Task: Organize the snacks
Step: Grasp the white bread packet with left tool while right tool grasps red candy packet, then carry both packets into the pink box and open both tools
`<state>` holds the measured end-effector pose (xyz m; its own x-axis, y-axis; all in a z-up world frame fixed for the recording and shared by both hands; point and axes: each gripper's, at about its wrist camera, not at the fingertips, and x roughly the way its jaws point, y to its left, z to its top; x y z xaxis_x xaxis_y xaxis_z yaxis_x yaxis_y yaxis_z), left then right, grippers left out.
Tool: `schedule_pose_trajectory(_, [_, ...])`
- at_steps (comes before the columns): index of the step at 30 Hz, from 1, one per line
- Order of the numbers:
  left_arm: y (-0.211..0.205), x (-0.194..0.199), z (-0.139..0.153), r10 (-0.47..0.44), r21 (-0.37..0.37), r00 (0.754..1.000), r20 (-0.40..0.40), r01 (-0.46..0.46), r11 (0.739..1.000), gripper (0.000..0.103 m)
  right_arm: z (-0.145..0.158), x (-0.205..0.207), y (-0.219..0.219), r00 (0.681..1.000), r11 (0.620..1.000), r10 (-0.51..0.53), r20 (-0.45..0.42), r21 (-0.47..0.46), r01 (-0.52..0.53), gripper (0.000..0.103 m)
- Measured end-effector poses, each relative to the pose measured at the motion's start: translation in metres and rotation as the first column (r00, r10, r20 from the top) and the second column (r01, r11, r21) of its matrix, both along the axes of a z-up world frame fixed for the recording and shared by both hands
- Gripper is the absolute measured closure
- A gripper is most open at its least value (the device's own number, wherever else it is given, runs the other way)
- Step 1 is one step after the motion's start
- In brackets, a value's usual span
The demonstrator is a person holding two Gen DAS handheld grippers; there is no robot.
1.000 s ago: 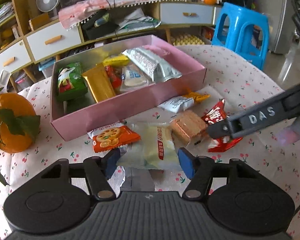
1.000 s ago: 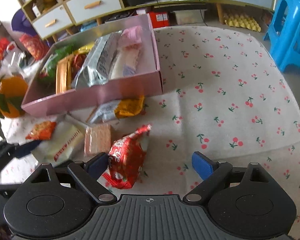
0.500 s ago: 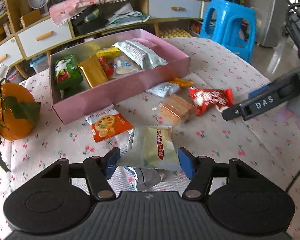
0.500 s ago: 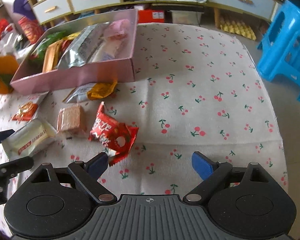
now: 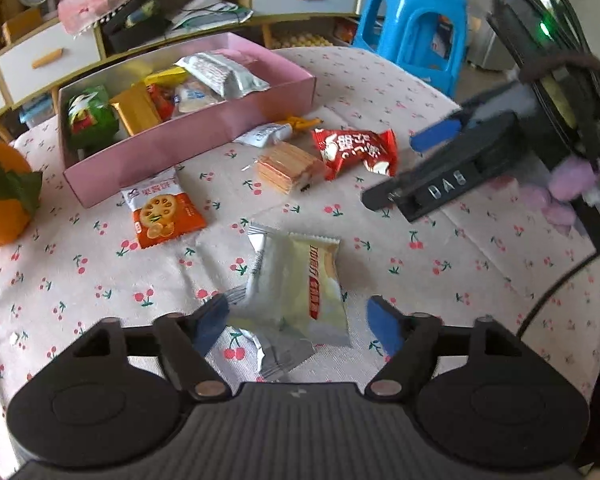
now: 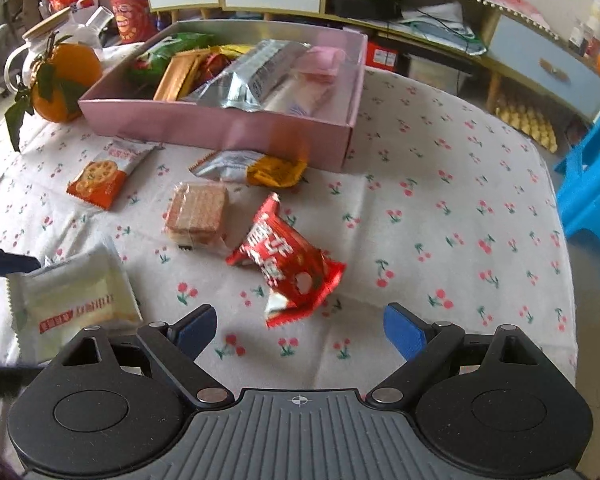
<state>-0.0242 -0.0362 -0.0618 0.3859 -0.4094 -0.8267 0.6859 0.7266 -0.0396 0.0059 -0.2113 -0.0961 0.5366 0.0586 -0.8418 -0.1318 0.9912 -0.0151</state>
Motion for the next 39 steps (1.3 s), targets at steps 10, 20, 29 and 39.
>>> schedule_pose_trajectory(10, [-0.012, 0.005, -0.013, -0.023, 0.075, 0.996, 0.092, 0.016, 0.997, 0.026, -0.004, 0.014, 0.009, 0.997, 0.998, 0.056, 0.048, -0.010, -0.056, 0.021])
schedule_pose_trajectory(20, [-0.018, 0.013, -0.015, -0.083, 0.074, 0.989, 0.124, 0.074, 0.995, 0.038, -0.001, 0.017, 0.010, 0.997, 0.998, 0.061, 0.055, 0.025, -0.063, 0.064])
schedule_pose_trajectory(29, [-0.020, 0.015, -0.012, -0.063, 0.062, 0.994, 0.093, 0.057, 0.996, 0.056, 0.009, 0.012, 0.002, 0.999, 0.995, 0.035, 0.041, 0.088, -0.039, 0.070])
schedule_pose_trajectory(39, [-0.004, 0.027, 0.009, 0.060, -0.048, 0.996, 0.060, -0.057, 0.997, 0.057, 0.029, 0.008, -0.015, 0.996, 0.982, -0.068, 0.050, 0.178, 0.058, 0.070])
